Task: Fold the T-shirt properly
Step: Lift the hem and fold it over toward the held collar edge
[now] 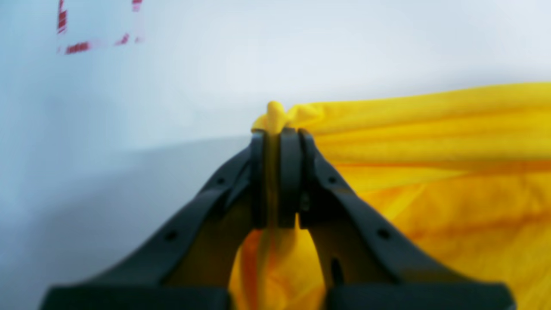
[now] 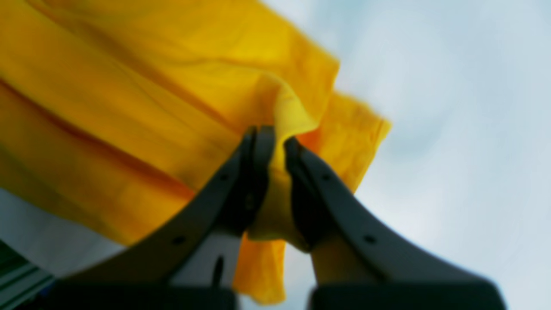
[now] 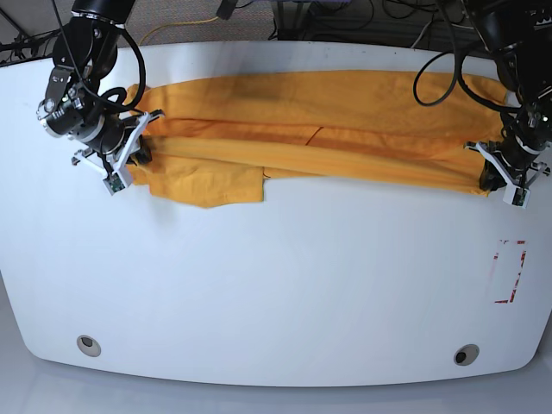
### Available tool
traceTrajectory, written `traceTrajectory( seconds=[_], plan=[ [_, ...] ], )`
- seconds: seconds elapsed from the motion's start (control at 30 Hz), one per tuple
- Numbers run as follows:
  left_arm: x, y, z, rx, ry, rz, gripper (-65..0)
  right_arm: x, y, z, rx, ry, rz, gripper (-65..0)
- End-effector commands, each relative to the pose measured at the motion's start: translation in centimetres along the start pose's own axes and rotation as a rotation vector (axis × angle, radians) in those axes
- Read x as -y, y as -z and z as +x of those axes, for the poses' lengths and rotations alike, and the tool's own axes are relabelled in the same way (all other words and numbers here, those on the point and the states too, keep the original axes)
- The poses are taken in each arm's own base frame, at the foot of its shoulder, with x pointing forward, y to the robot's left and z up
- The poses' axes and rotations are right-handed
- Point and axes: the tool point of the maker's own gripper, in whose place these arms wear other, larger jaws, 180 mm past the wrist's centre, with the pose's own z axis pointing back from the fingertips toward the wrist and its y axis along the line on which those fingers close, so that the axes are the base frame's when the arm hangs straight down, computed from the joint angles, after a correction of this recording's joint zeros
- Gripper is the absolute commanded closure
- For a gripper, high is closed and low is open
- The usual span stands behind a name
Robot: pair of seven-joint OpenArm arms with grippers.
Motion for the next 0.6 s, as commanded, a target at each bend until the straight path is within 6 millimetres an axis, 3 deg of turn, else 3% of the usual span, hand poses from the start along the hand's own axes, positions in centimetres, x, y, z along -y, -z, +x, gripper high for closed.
traceTrajectory(
  seconds=[0.0,0.17,0.2,0.3,0.33,0.4,0.47,0.57],
  plan=[
    [-0.9,-1.2,1.1,0.016,0.072,0.026,0.0,-0.1,-0.3,0.3,0.023,0.004,-0.004,0.0],
    [-0.3,-2.5,0.0,-0.021,0.132,0.020,-0.7,-1.0,0.3,-1.4,-0.015,0.037,0.024,0.0],
    [-0.2,-2.8,-0.1,-0.022,0.142,0.021,-5.1,-1.1,0.6,-2.1,-0.031,0.050,0.033,-1.9],
    [0.1,-3.3,-0.4,-0.027,0.154,0.019,-19.6,-1.0,1.2,-3.2,-0.061,0.075,0.046,-12.5],
    [0.4,-3.5,-0.4,-0.027,0.163,0.017,-28.2,-1.0,1.3,-3.3,-0.065,0.079,0.049,-19.0],
    [0.6,-4.0,-0.2,-0.023,0.182,0.019,-38.1,-1.1,1.3,-3.6,-0.072,0.082,0.051,-29.2],
    [0.9,-4.8,0.2,-0.013,0.208,0.023,-42.4,-1.1,1.1,-3.5,-0.066,0.080,0.052,-37.1],
    [1.5,-5.9,1.1,0.018,0.232,0.025,-42.2,-1.3,0.4,-3.2,-0.054,0.057,0.041,-41.1]
  ],
)
